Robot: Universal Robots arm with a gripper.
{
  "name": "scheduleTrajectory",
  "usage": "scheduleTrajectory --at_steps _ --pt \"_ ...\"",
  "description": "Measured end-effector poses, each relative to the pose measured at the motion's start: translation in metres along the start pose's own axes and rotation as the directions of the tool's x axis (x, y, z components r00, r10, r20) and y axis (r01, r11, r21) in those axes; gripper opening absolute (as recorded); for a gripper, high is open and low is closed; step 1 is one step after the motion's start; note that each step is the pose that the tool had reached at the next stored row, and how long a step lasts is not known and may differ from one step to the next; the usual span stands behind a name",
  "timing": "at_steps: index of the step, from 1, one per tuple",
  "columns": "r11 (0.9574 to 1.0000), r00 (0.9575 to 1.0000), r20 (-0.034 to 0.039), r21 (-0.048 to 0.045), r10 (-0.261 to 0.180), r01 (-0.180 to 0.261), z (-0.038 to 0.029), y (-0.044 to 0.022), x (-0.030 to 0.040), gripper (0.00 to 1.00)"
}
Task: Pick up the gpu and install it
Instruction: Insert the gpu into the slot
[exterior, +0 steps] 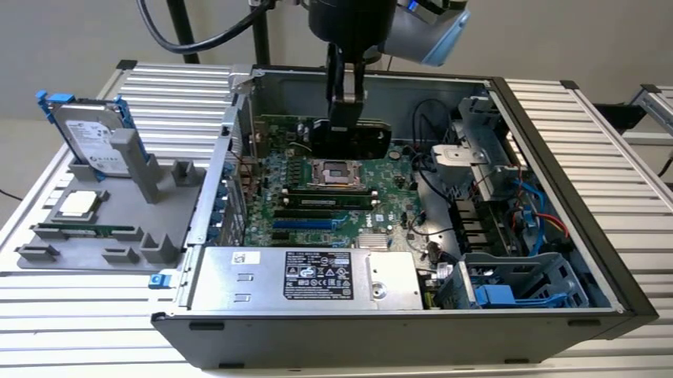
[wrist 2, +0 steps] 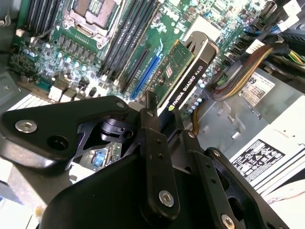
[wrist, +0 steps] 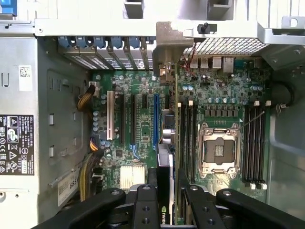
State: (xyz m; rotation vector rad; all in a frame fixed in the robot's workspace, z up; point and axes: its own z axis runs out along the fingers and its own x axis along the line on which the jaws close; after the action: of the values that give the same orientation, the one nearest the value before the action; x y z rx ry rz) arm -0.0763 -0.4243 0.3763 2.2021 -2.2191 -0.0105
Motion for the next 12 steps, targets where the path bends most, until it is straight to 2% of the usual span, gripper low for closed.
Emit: scheduleTrajectory --at_steps 12 --pt "1.0000 1.0000 0.0000 0.0029 0.000 0.000 0.0089 -0.0004 -0.0001 0.00"
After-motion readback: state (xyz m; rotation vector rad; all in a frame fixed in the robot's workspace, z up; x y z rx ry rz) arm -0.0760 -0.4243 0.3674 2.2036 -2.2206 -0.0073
